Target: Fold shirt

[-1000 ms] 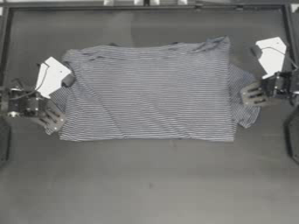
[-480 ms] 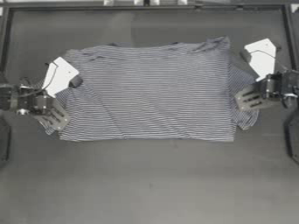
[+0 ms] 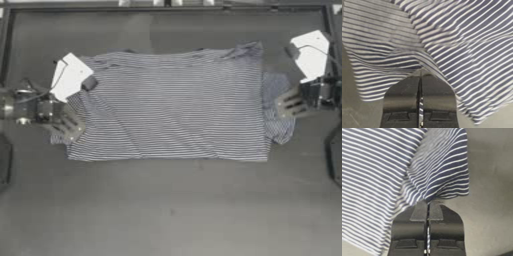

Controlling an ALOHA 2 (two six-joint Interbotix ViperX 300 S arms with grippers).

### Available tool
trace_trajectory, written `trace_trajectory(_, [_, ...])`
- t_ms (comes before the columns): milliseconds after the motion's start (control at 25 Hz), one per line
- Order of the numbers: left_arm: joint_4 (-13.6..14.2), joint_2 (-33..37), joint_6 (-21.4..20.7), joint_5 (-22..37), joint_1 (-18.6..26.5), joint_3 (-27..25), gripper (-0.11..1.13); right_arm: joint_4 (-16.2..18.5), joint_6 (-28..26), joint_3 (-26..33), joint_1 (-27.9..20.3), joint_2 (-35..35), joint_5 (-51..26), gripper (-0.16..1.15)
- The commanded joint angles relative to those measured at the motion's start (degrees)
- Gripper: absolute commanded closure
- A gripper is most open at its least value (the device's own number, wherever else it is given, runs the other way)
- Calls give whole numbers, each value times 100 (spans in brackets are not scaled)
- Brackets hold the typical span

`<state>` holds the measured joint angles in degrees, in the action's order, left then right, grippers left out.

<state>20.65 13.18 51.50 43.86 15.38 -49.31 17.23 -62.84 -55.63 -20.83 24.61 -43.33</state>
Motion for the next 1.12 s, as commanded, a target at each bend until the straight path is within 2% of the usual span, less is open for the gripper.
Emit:
trace_trajectory(40, [70, 281, -53, 9, -26, 316, 97, 79, 0, 299, 105, 114, 9, 92])
trace_trajectory(360, [158, 176, -229, -88, -149, 967, 97, 211, -18, 765, 316, 114, 53, 92])
trace_trajectory(600, [193, 9, -387, -633, -202, 1397, 97, 290, -44, 1002, 387, 9, 554, 92])
trace_trajectory(880, [193, -378, -448, -1143, -202, 1696, 97, 325, -9, 1336, 396, -554, 1116, 92])
trace_trajectory(1120, [185, -765, -659, -1485, -255, 2030, 97, 413, 35, 1731, 404, -1072, 1380, 92])
